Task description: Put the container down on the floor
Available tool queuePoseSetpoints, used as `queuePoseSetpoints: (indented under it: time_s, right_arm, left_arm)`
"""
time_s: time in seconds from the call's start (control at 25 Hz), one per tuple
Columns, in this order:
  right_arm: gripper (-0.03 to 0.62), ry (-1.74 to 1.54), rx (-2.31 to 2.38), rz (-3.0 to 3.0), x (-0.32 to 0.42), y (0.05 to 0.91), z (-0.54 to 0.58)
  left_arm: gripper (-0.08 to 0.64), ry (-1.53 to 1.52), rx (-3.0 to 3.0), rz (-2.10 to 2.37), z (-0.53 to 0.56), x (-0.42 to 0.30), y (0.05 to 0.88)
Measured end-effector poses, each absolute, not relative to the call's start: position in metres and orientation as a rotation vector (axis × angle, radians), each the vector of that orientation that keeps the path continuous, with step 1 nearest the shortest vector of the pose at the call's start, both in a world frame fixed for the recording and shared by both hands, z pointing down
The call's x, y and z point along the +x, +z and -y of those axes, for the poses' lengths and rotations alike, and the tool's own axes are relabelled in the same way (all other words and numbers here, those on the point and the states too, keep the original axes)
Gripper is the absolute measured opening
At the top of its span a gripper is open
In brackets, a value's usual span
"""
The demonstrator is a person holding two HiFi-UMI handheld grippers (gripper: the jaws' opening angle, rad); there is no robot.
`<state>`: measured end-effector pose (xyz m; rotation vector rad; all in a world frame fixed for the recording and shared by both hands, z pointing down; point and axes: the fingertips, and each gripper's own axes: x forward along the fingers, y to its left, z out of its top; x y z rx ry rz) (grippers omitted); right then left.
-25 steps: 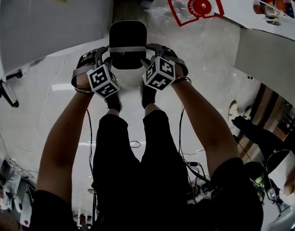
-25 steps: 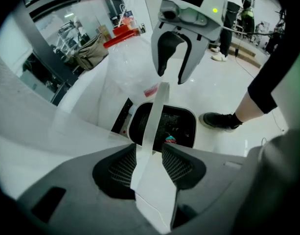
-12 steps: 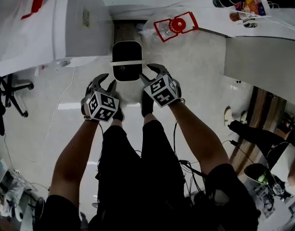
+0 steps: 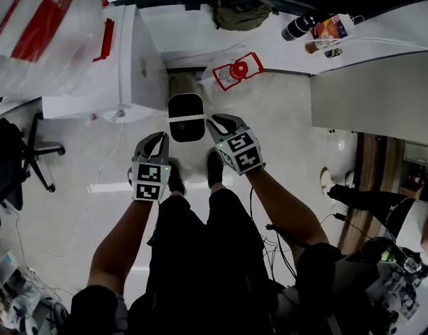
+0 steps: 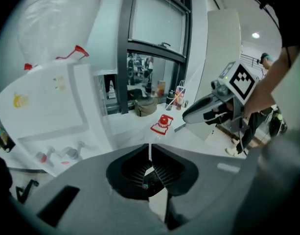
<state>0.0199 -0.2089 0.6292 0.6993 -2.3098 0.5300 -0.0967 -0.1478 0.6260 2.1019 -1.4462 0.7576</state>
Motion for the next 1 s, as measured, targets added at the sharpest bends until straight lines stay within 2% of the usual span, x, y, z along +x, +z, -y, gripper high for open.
queuePoseSetpoints:
  time_s: [0.24, 0.52, 1.0]
  right_arm:
    - [0.044, 0.522, 0.760, 2.378, 0.019, 0.545, 0.213]
    - [0.043, 0.533, 0.795, 2.457, 0.019, 0.477, 0.198]
    - [0.023, 0.519, 0.826, 2.569, 0.022, 0.399, 0.184]
  left_arm:
    - [0.017, 0.495, 2.142, 1.492, 0.151, -0.089, 0.534]
    - [0.011, 0.384, 2.245, 1.525, 0.139, -0.079, 0.452]
    - [0.011, 0.305, 2.272, 1.578, 0.119, -0.085, 0.389]
